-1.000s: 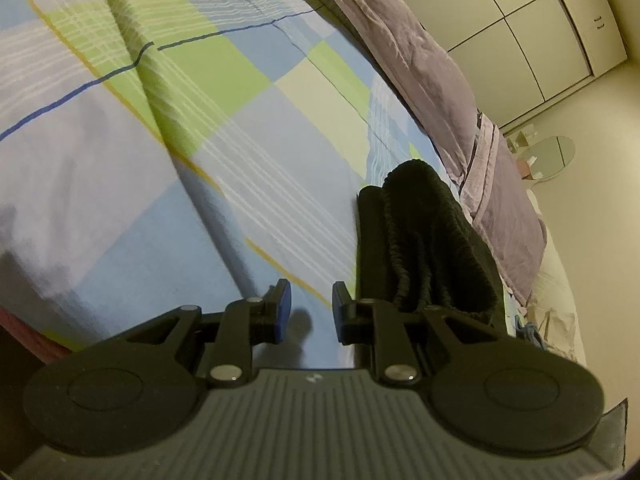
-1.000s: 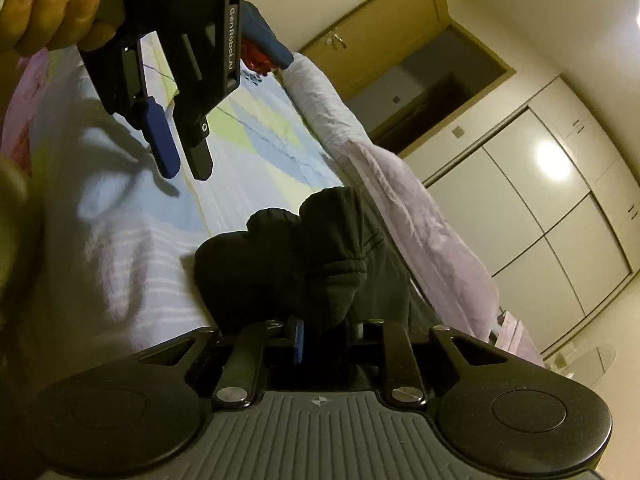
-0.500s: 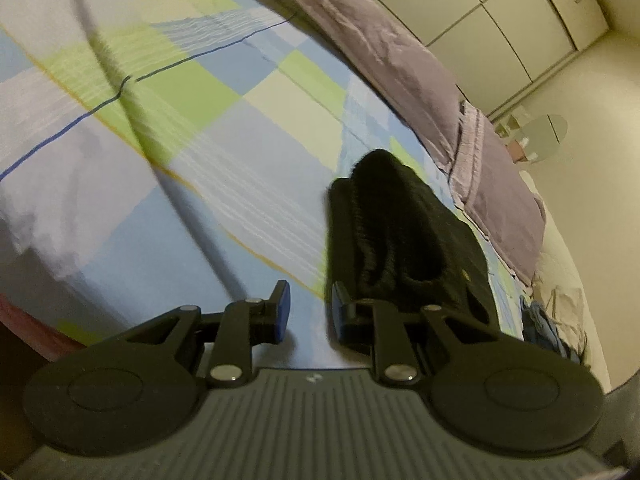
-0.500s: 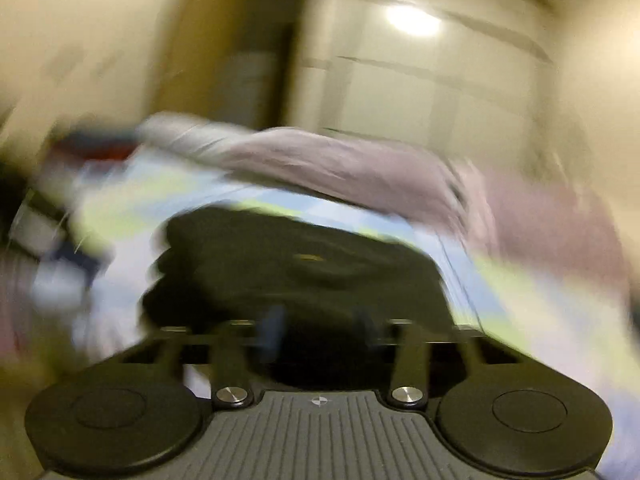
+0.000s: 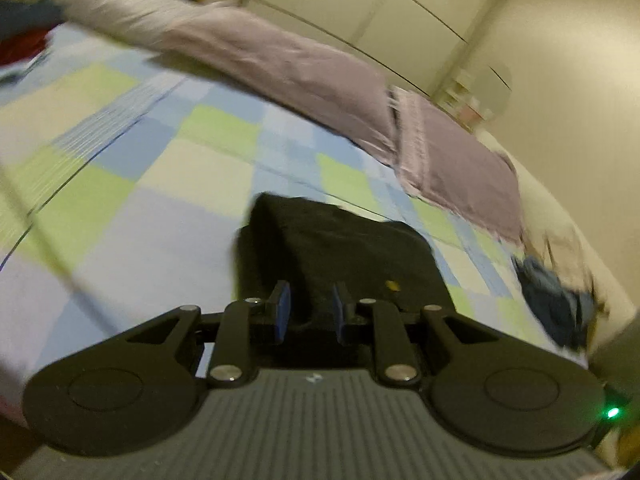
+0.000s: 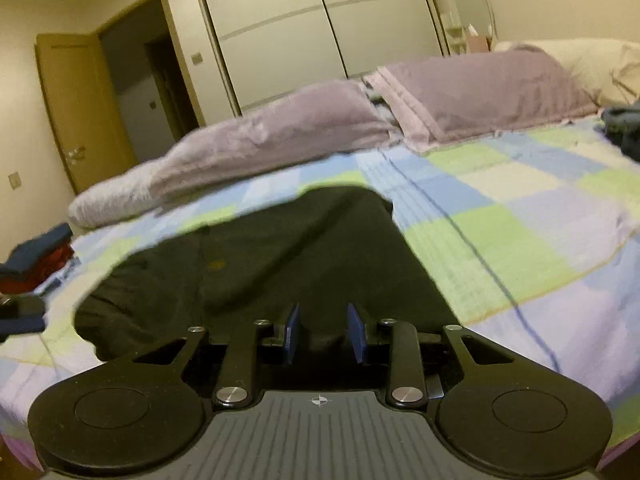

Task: Fold clothes
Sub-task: 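Lower the folded trousers onto the duvet with both grippers, then open both grippers and withdraw them from the trousers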

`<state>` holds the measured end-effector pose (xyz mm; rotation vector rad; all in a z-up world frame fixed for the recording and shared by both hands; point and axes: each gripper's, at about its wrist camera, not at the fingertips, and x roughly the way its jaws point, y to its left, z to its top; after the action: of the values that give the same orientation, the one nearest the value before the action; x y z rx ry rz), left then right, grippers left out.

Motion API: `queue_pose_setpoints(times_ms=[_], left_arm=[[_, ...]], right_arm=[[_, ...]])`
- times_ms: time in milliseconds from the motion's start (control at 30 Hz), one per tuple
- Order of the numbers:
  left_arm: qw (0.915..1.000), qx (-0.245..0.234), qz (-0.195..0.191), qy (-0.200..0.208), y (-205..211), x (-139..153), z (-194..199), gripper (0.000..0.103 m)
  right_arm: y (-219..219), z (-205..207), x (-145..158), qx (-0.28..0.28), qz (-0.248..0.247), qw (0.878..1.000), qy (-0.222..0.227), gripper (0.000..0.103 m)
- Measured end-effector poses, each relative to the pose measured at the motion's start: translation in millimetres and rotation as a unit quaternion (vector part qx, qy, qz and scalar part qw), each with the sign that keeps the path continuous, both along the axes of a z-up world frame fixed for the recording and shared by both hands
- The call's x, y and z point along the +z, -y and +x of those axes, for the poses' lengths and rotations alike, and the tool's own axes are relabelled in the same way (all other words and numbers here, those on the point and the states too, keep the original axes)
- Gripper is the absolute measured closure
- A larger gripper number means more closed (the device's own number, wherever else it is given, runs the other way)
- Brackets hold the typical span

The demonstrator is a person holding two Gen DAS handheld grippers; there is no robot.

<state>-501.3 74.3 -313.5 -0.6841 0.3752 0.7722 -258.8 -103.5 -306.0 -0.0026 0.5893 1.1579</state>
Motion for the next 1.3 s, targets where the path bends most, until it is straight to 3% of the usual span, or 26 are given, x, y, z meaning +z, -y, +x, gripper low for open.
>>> queue_pose_setpoints(times_ms=[100, 200, 333, 533, 667, 733, 833, 933, 1000, 1200, 1300], left_arm=[[0.9977, -0.027, 0.028, -0.055, 3.7, -6.9, 25.7, 0.085], [0.9864, -0.028, 0.065, -0.149, 5.7, -32.6, 43.5, 0.085], [0.9887, -0.008, 0.052, -0.141, -3.2, -54.7, 34.4, 0.082], [0.9816, -0.003, 0.087, -0.170, 2.6, -60.2, 44.6, 0.082], [0.9790, 0.006, 0.102, -0.177, 4.7, -59.8, 49.5, 0.082], [0.9800, 0.018, 0.095, -0.174, 8.3, -49.6, 46.5, 0.082], [0.9833, 0.039, 0.075, -0.161, 17.6, -29.5, 33.3, 0.083], [0.9854, 0.038, 0.057, -0.156, 31.4, -18.3, 23.9, 0.083], [0.9845, 0.034, 0.053, -0.163, 41.7, -17.5, 21.9, 0.081], [0.9793, 0.026, 0.038, -0.197, 61.3, -23.6, 23.4, 0.077], [0.9768, 0.020, 0.046, -0.208, 72.8, -21.6, 24.6, 0.073]], right_arm=[[-6.5, -0.2, 0.6, -0.004, -0.003, 1.000, 0.004, 0.072], [-19.5, -4.1, -17.3, 0.008, -0.021, 1.000, 0.009, 0.072], [-32.9, -9.7, -36.6, 0.037, -0.052, 0.997, 0.036, 0.072], [-42.3, -18.3, -48.5, 0.049, -0.074, 0.994, 0.068, 0.072], [-44.0, -36.3, -58.1, 0.053, -0.088, 0.984, 0.144, 0.072], [-43.0, -33.5, -52.4, 0.051, -0.090, 0.986, 0.133, 0.072], [-28.0, -21.2, -32.7, 0.030, -0.074, 0.994, 0.071, 0.071], [-10.7, -18.3, -17.4, 0.019, -0.075, 0.996, 0.040, 0.070], [-5.6, -18.2, -14.7, 0.014, -0.100, 0.995, 0.026, 0.051], [11.7, -10.4, -17.2, -0.007, -0.109, 0.994, -0.032, 0.050], [15.9, -12.7, -13.3, -0.006, -0.125, 0.992, -0.030, 0.050]])
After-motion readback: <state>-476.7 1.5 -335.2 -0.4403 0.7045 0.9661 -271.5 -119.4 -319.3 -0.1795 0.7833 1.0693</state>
